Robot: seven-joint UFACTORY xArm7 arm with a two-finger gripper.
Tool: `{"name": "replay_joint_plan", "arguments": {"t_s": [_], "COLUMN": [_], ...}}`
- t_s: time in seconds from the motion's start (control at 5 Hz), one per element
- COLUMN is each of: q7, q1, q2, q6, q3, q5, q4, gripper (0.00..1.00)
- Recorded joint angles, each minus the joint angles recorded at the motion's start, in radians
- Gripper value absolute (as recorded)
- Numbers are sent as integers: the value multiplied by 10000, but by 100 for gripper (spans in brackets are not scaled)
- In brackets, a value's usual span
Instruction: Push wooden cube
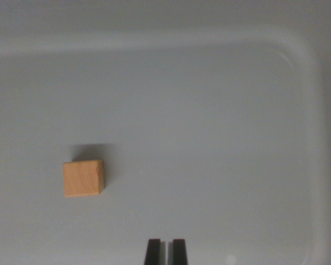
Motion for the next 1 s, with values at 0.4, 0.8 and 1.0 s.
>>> {"name": "replay_joint_plan", "arguments": {"t_s": [0.4, 0.8, 1.0], "q7": [106, 222, 346], "q1": [52, 109, 170], "q2": [83, 174, 270], "q6": [-348, -728, -1132], "q3": [37, 76, 119], "q5": [-30, -63, -97], "q4": [-297, -621, -966], "gripper": [0, 0, 0]}}
